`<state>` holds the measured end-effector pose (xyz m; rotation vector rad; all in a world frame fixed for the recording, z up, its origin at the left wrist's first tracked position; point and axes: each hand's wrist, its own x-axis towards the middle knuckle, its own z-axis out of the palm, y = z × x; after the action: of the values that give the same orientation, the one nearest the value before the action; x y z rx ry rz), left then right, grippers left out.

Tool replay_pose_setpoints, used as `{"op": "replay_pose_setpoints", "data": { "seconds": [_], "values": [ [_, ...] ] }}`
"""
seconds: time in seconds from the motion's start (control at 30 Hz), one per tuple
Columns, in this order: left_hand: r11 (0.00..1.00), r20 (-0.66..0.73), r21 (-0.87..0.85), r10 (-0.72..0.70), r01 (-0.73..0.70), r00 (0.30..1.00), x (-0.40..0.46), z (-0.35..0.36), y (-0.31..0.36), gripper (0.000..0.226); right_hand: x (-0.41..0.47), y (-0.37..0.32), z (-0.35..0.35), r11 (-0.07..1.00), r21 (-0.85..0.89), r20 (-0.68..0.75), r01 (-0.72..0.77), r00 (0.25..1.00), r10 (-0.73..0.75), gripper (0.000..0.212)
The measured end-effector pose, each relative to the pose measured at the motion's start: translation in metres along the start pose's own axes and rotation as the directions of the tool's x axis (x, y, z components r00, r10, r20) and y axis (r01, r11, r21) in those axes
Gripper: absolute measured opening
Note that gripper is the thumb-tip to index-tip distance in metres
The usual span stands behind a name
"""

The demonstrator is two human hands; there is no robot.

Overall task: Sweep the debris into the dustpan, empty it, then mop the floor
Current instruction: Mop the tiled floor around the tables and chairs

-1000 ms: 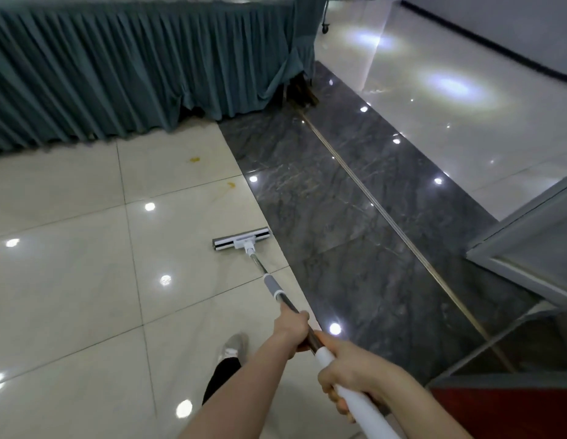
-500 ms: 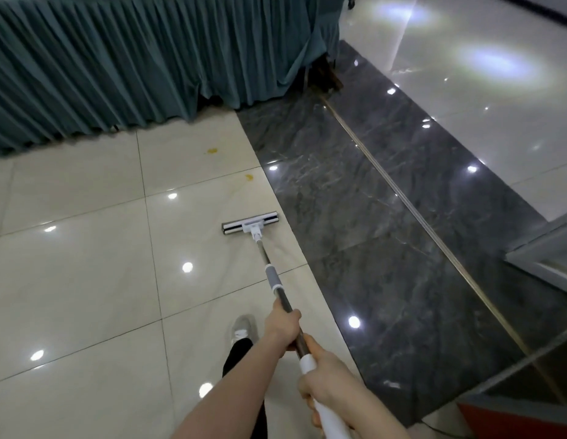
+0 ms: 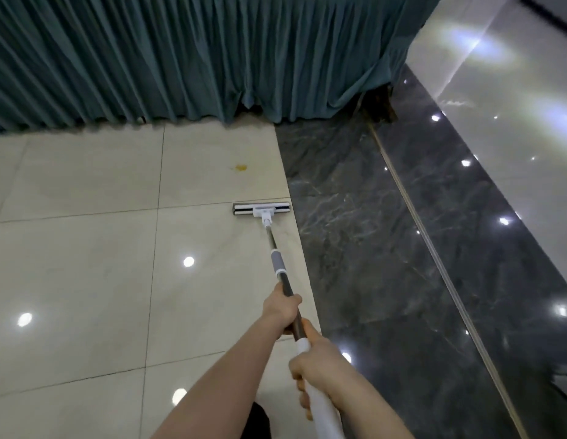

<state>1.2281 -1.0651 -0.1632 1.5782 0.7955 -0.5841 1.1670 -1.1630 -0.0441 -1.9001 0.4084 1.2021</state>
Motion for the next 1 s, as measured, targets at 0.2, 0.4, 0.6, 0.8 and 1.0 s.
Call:
{"op": "replay_pose_setpoints", "data": {
  "seconds": [0.2,0.4,0.6,0.8,1.0],
  "values": [
    [0.995,-0.006,-0.096,-0.027,0.026,1.0,0.077,-0.028,0.101,0.027,0.061,-0.112,-0.054,1.0,-0.029,0.037,-0.009,0.999,0.01,0.083],
    [0.993,-0.045,-0.117,-0.036,0.031,0.998,0.144,-0.015,0.187,0.036,0.12,-0.178,-0.13,0.994,-0.104,0.054,-0.028,0.998,0.034,0.086],
    [0.981,-0.124,-0.19,-0.048,0.024,0.991,0.218,0.014,0.291,0.021,0.187,-0.254,-0.235,0.964,-0.247,0.106,0.102,0.991,-0.078,0.087],
    [0.978,-0.222,-0.206,-0.08,0.034,0.972,0.281,0.056,0.38,0.023,0.242,-0.304,-0.334,0.942,-0.304,0.116,0.14,0.987,-0.109,0.071],
    [0.976,-0.278,-0.204,-0.13,0.074,0.952,0.329,0.108,0.439,0.033,0.288,-0.327,-0.424,0.902,-0.409,0.166,0.138,0.983,-0.075,0.09]
  ]
}}
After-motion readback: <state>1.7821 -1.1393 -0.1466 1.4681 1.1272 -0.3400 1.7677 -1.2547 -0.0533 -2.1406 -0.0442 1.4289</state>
